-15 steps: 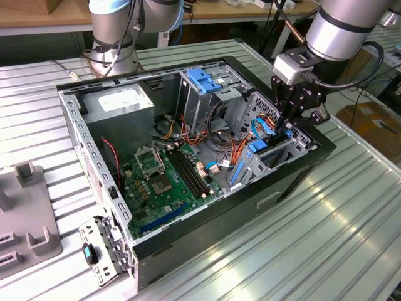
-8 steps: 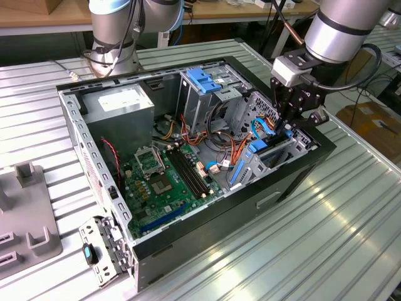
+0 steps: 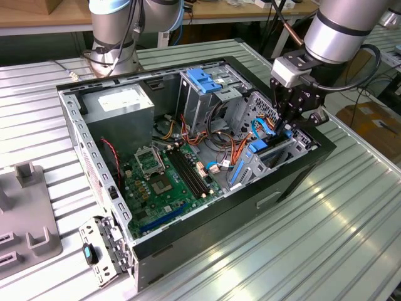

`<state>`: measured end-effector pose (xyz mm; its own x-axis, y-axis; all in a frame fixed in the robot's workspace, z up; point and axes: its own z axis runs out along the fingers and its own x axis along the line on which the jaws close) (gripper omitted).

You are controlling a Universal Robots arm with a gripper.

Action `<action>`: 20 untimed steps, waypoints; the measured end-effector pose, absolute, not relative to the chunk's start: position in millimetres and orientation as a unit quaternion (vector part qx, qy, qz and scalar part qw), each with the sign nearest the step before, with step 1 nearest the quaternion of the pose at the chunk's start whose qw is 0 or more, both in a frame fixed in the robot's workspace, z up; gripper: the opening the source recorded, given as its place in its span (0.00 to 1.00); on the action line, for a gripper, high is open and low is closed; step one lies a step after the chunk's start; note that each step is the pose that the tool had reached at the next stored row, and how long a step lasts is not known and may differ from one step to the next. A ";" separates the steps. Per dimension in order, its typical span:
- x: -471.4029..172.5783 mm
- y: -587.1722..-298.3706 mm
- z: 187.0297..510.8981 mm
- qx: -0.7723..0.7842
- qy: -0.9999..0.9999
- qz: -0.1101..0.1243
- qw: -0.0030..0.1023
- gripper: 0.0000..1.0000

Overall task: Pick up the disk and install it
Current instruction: 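Insert the second disk wire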

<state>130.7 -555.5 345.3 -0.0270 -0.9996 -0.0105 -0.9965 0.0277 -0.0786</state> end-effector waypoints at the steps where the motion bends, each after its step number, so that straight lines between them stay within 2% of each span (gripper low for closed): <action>1: 130.7 -555.5 345.3 -0.697 0.716 -0.024 0.031 0.16; 20: 130.7 -556.8 346.8 -0.701 0.712 -0.023 0.032 0.16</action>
<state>130.7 -556.8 346.8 -0.0139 -0.9998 -0.0132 -0.9968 0.0149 -0.0786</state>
